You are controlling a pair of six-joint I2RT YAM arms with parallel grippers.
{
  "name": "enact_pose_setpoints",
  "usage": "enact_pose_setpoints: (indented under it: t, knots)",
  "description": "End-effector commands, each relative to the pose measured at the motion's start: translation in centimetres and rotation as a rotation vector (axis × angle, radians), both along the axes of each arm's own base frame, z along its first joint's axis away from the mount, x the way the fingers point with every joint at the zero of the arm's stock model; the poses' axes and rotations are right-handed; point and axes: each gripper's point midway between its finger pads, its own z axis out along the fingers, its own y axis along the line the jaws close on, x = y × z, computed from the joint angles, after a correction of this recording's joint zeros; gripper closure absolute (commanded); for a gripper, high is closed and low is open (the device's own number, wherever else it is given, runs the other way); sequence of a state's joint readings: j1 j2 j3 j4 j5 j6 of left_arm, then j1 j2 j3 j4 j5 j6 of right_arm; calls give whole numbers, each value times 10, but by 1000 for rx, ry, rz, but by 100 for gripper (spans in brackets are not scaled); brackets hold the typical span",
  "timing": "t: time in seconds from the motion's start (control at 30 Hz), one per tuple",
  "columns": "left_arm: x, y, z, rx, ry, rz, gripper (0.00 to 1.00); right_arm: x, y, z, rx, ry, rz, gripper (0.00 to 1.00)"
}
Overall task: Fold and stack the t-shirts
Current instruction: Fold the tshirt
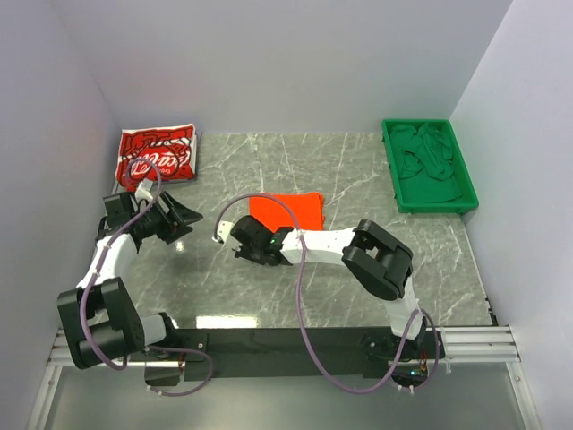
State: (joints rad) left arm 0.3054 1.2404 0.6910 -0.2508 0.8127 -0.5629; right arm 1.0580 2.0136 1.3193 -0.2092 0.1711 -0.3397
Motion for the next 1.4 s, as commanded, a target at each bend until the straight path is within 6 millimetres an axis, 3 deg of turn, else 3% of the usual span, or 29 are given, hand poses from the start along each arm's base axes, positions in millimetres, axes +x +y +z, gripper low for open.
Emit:
enact_pose_setpoints:
  t: [0.0,0.03,0.13,0.33,0.4,0.43,0.53,0.77,0.9,1.17,1.37]
  knots:
    - [5,-4,-10,-40,8,18,27,-1,8,17,46,3,7,95]
    - [7,-6,-15,-44,17,20,25,-2,12,31,89,10,12,100]
    - [15,-27,-20,-78,3,-12,23,-5,17,56,164,36,19,100]
    - [32,-71,-28,-138,27,-39,18,12,11,90,261,41,-15,100]
    - [34,-84,-35,-161,63,-36,14,18,9,95,282,57,-21,100]
    - [38,-90,-32,-172,63,-36,7,19,9,97,291,62,-26,100]
    - [41,-109,-39,-186,99,-49,2,22,9,103,313,86,-31,100]
    - [62,-140,-43,-232,87,-32,1,27,16,103,334,120,-43,100]
    - [65,-157,-64,-237,157,-10,1,29,22,105,348,136,-46,100]
    - [91,-171,-77,-211,187,54,16,51,34,109,382,126,-123,100]
    - [98,-175,-81,-203,186,62,33,58,35,101,390,136,-171,100]
